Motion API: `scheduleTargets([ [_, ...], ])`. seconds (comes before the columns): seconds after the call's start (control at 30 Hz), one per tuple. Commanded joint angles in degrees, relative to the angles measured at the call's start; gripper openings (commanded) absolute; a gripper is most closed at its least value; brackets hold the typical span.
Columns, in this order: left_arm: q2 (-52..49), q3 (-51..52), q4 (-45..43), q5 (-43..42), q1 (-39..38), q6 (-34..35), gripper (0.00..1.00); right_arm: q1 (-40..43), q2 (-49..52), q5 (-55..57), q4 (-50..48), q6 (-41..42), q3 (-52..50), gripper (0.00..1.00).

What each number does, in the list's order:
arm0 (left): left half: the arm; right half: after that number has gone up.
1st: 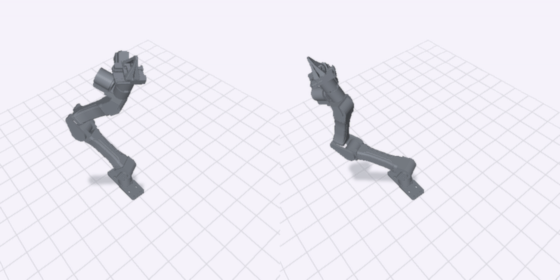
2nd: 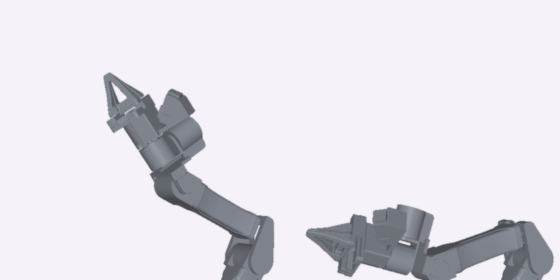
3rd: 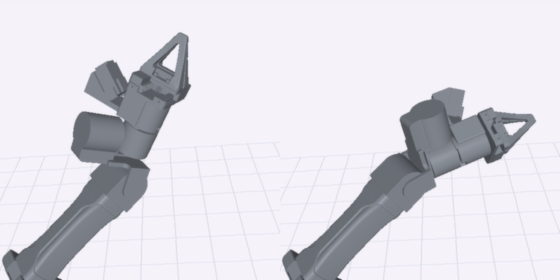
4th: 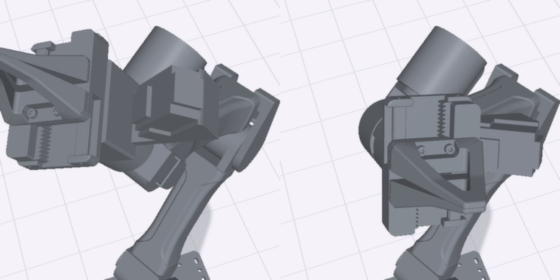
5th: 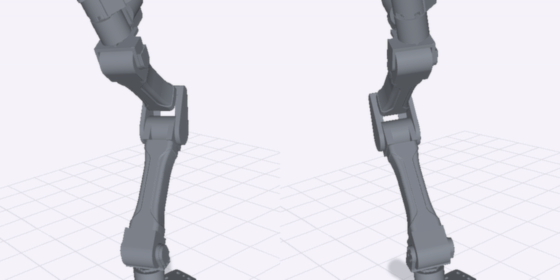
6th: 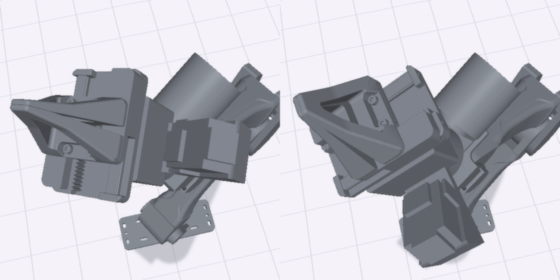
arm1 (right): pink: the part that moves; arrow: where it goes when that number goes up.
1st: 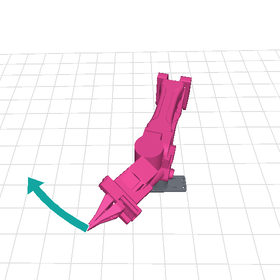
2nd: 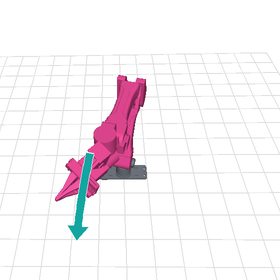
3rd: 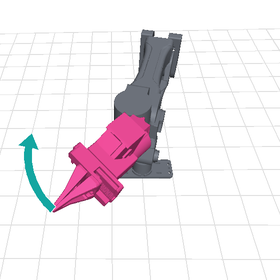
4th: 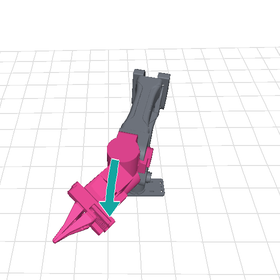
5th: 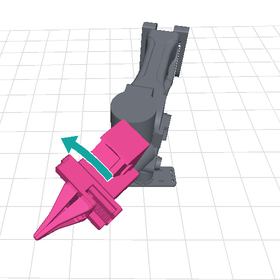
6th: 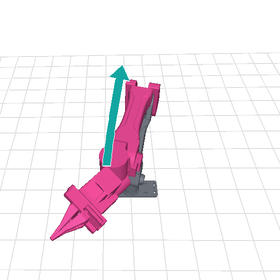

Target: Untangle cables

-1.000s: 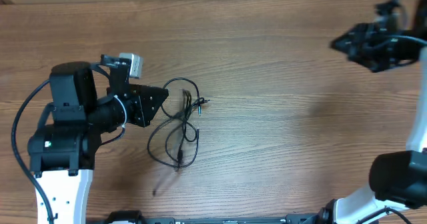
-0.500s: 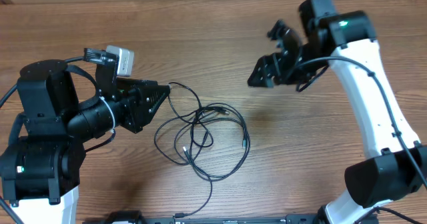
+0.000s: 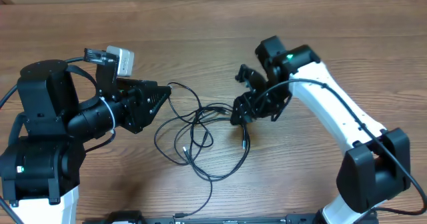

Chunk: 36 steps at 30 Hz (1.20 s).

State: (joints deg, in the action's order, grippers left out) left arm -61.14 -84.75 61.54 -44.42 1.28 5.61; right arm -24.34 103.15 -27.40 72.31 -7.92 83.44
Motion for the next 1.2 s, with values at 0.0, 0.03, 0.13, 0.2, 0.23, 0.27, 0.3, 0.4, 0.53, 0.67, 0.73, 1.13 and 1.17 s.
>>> scheduleTargets([
  [0.0,0.1,-1.1,-0.1,-1.3,0.2,0.5,0.4,-2.3,-0.2,4.4,-4.4,-0.7,-2.6,0.74],
  [0.03,0.0,-1.1,-0.1,-1.3,0.2,0.9,0.4,-3.0,-0.2,5.5,-6.6,0.0,-3.4,0.78],
  [0.13,0.0,-1.1,0.0,-1.4,0.2,0.9,0.4,-5.0,-0.2,8.5,-12.7,3.6,-5.0,0.84],
  [0.2,0.0,-1.1,0.0,-1.6,0.2,0.9,0.4,-5.7,-0.2,9.0,-15.6,4.9,-5.8,0.85],
  [0.23,0.0,-1.1,0.0,-1.7,0.2,0.9,0.4,-6.0,-0.1,9.3,-17.2,6.1,-6.3,0.86],
  [0.27,0.0,-1.1,0.0,-1.7,0.2,0.9,0.41,-6.2,0.0,9.4,-18.2,6.9,-6.4,0.86],
  [0.3,0.0,-1.1,0.0,-1.7,0.2,0.9,0.4,-6.3,0.2,9.4,-18.9,7.7,-6.4,0.86],
  [0.4,0.0,-1.1,-0.1,-1.7,0.2,0.8,0.4,-6.4,1.2,9.4,-20.5,10.3,-6.5,0.85],
  [0.53,0.0,-1.1,-0.1,-1.7,0.2,0.8,0.4,-7.0,3.7,9.2,-21.3,14.2,-6.5,0.75],
  [0.67,0.0,-1.1,-0.2,-1.6,0.2,0.8,0.41,-9.8,6.5,8.7,-21.0,14.1,-6.5,0.73],
  [0.73,0.0,-1.1,-0.3,-1.5,0.2,0.8,0.41,-11.6,7.7,8.7,-21.3,14.1,-6.5,0.73],
  [1.13,-0.3,-1.1,0.0,-0.4,0.2,0.8,0.41,-19.6,8.9,10.7,-23.6,13.9,-6.5,0.88],
  [1.17,-0.3,-1.1,0.1,-0.4,0.2,0.8,0.41,-19.6,8.9,11.3,-23.9,13.9,-6.5,0.88],
])
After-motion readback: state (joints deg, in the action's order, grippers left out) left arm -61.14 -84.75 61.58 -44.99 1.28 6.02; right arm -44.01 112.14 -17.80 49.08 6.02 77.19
